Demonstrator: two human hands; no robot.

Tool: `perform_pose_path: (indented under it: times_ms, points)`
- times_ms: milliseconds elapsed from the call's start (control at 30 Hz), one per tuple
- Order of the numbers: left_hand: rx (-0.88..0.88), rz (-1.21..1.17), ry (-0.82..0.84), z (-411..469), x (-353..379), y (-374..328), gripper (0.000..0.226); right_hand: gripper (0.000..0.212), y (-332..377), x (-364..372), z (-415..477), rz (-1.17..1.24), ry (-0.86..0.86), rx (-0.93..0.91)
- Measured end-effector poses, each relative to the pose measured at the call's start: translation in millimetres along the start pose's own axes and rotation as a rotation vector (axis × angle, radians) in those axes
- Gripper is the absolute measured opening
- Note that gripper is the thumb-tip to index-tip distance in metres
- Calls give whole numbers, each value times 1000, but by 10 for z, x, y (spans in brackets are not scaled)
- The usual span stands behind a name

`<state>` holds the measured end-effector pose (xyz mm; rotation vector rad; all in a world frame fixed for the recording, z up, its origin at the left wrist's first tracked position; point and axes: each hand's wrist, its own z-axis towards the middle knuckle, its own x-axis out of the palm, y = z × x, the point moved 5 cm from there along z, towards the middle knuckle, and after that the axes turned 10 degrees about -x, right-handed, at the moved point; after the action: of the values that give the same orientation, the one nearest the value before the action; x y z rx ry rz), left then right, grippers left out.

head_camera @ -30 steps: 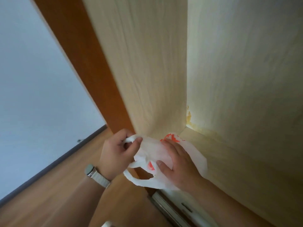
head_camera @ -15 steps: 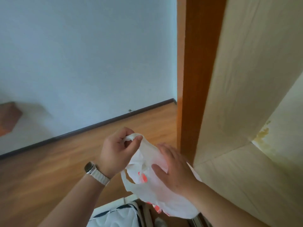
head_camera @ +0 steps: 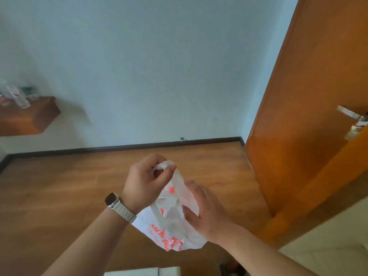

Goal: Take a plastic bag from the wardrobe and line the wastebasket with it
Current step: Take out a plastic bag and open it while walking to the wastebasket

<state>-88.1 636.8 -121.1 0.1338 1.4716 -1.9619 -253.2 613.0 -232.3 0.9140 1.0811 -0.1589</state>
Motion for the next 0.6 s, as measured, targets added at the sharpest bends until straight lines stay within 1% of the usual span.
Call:
perform_pose_path:
  times_ms: [100,233,300,433,600]
  points:
    - [0,-9,-32,280,-127,84,15,66,11,25,355,-5,5,-28]
    - [-7,-3,-79,616,-308,161,18,70,27,34,805,18,-7,-80]
    - [-20,19,-100,734,-374,198,23,68,36,13,987,24,-18,-103]
    - [-65,45,-157,969,-537,360,21,64,84,59,1361,84,-11,-162]
    - [-94,80,-247,1316,-715,580,23,60,30,149,1896,33,16,-252]
